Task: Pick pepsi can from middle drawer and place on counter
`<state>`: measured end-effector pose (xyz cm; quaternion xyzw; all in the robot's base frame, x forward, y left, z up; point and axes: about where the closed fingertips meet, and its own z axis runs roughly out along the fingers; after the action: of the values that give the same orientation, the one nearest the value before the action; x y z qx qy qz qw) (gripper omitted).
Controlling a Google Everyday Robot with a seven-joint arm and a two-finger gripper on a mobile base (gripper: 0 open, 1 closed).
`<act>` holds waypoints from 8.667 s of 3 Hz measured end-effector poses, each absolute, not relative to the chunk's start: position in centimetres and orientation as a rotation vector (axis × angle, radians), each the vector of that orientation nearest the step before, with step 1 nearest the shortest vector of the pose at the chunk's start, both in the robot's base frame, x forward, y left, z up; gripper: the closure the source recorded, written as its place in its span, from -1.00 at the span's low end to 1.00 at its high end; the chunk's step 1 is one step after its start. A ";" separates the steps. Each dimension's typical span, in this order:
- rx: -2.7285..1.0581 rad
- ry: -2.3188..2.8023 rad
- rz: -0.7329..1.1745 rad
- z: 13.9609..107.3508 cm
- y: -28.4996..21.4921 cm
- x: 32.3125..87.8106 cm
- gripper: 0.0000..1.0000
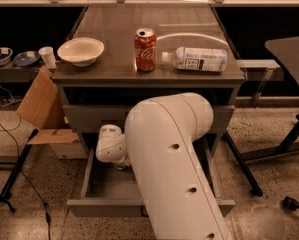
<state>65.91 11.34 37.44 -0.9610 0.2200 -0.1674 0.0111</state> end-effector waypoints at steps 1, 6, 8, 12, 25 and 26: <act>-2.972 0.687 -0.570 39.5 11.5 64.8 0.77; -2.989 0.634 -0.433 56.5 1.9 51.0 1.00; -2.987 0.653 -0.497 66.2 -3.2 48.4 1.00; -2.916 0.822 -0.663 84.3 -11.0 53.6 1.00; -2.825 1.188 -0.897 94.3 -9.6 77.1 1.00; -2.810 1.219 -0.882 93.7 -9.7 78.2 1.00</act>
Offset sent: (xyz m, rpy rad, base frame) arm -0.0712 -0.0115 0.0994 0.0384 -0.0984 -0.0292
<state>78.23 -9.73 93.70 -0.8814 0.3823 -0.2766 -0.0227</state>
